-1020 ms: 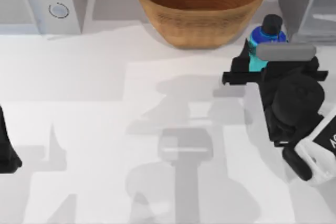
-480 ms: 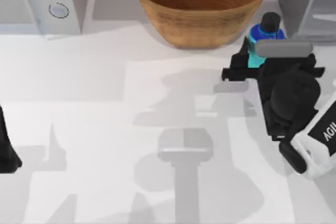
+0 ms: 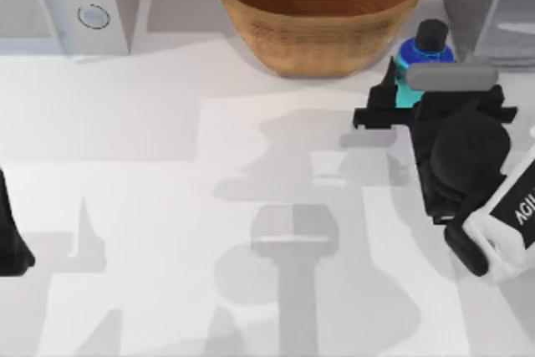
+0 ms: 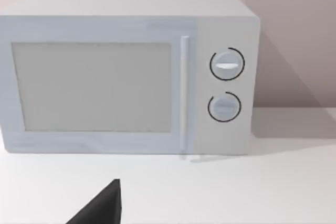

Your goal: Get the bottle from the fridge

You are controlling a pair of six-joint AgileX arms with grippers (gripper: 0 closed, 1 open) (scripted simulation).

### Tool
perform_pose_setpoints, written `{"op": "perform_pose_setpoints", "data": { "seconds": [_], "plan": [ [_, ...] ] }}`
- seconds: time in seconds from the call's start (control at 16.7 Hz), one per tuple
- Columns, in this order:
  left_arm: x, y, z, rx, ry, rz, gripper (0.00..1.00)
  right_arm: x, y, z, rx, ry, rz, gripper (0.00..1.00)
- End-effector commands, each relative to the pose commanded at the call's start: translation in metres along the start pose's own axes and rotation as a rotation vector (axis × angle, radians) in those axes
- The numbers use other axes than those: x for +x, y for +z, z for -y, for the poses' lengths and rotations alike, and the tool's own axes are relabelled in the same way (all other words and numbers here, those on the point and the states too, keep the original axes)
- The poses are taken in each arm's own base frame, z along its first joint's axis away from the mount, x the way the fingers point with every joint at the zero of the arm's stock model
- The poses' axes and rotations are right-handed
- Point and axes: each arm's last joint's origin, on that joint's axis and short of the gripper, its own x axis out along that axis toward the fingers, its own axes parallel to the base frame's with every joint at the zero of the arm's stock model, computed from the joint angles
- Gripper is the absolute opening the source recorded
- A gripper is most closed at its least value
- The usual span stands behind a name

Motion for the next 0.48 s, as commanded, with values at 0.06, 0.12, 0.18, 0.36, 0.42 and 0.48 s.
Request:
{"op": "perform_pose_setpoints", "data": {
  "seconds": [0.06, 0.12, 0.18, 0.36, 0.42, 0.48],
  "plan": [
    [0.0, 0.0, 0.0, 0.0, 0.0, 0.0, 1.0, 0.0, 0.0, 0.0, 0.0, 0.0, 0.0, 0.83],
    [0.0, 0.0, 0.0, 0.0, 0.0, 0.0, 1.0, 0.0, 0.0, 0.0, 0.0, 0.0, 0.0, 0.9],
    [0.0, 0.0, 0.0, 0.0, 0.0, 0.0, 1.0, 0.0, 0.0, 0.0, 0.0, 0.0, 0.0, 0.98],
    [0.0, 0.0, 0.0, 0.0, 0.0, 0.0, 1.0, 0.0, 0.0, 0.0, 0.0, 0.0, 0.0, 1.0],
    [0.0, 0.0, 0.0, 0.0, 0.0, 0.0, 1.0, 0.0, 0.0, 0.0, 0.0, 0.0, 0.0, 1.0],
    [0.0, 0.0, 0.0, 0.0, 0.0, 0.0, 1.0, 0.0, 0.0, 0.0, 0.0, 0.0, 0.0, 1.0]
  ]
}}
